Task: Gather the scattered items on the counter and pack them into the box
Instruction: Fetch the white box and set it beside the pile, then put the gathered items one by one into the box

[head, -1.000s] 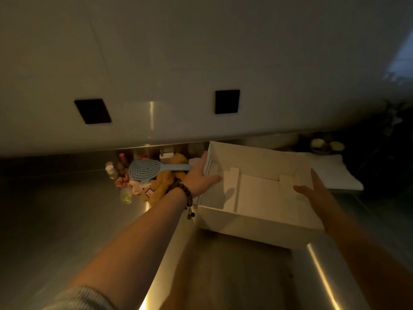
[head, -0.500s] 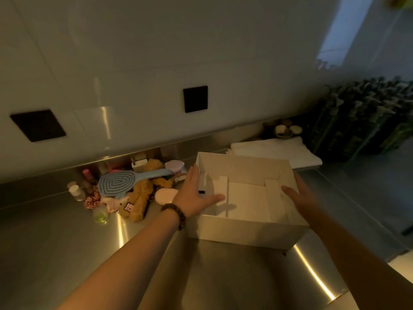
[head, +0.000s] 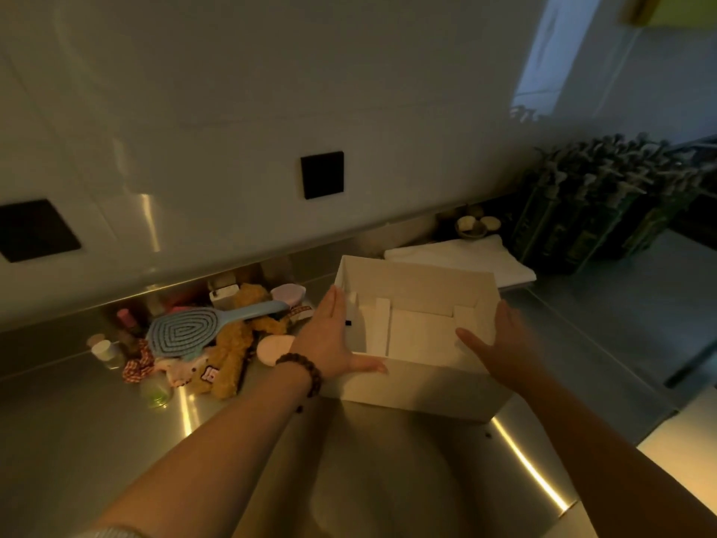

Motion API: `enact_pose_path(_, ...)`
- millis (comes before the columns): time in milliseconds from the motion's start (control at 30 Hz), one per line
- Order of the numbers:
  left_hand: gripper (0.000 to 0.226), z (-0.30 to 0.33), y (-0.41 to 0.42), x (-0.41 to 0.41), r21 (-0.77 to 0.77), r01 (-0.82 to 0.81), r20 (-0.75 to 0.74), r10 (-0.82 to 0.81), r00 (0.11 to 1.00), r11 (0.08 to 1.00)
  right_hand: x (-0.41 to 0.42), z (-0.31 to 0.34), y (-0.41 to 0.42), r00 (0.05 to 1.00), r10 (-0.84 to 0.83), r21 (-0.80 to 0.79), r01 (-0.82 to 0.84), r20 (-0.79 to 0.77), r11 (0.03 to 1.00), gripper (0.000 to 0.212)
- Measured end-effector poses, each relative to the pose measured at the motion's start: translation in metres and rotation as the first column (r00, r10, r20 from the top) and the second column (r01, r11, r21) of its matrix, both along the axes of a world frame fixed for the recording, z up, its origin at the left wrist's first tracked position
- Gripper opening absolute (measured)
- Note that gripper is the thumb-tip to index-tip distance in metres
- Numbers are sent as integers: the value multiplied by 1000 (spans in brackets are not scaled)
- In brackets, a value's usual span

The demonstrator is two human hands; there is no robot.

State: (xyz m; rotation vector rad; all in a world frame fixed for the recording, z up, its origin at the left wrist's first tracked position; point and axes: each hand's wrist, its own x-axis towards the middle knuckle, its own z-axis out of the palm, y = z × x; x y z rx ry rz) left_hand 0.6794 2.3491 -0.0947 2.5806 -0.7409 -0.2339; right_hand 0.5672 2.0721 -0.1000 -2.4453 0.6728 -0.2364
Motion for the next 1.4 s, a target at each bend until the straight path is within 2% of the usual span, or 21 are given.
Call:
enact_pose_path(133, 155, 11, -6, 23, 19, 26, -13, -26, 1000, 999, 14, 6, 3, 994, -75, -102, 66, -86, 993, 100)
enact_pose_path(400, 153, 13, -8, 29, 58, 60, 11, -61, 998, 997, 13, 14, 5, 986, -84, -227, 50, -142, 973, 91)
enact_pose_path(533, 136, 7, 9, 22, 25, 31, 10, -31, 999, 999, 11, 12, 12, 989, -52, -282, 10, -142, 959, 89)
enact_pose_path(667, 110, -11, 50, 17, -49, -63, 54, 66, 996, 997, 23, 15, 51, 995, 95, -281, -103, -43, 954, 75)
enact_pose_path(767, 93, -22, 90, 12, -56, -154, 143, 161, 977, 986, 43, 20, 105, 953, 287, -238, -259, 93, 936, 62)
enact_pose_path(867, 80, -32, 127, 5, -19, -238, 209, 237, 949, 971, 61, 18, 173, 826, 532, -322, -460, 187, 827, 55)
enact_pose_path(933, 80, -40, 144, -1, 30, -269, 218, 256, 942, 963, 68, 11, 214, 717, 665, -356, -578, 209, 735, 55)
enact_pose_path(1000, 84, -50, 160, -7, 72, -342, 204, 322, 924, 937, 77, -7, 250, 658, 734, -305, -674, 167, 673, 58)
enact_pose_path(1067, 89, -62, 173, -12, 105, -398, 197, 373, 907, 912, 88, -30, 271, 694, 715, -188, -693, 89, 696, 65)
enact_pose_path(1133, 97, -72, 182, -15, 139, -443, 174, 418, 892, 886, 99, -51, 281, 764, 645, -114, -643, -25, 757, 76)
enact_pose_path(1267, 103, -88, 193, -10, 189, -470, 103, 458, 883, 862, 118, -79, 286, 799, 562, -157, -596, -214, 787, 89)
enact_pose_path(1400, 106, -96, 194, 0, 230, -473, 52, 474, 879, 851, 125, -95, 289, 786, 560, -274, -617, -261, 738, 79)
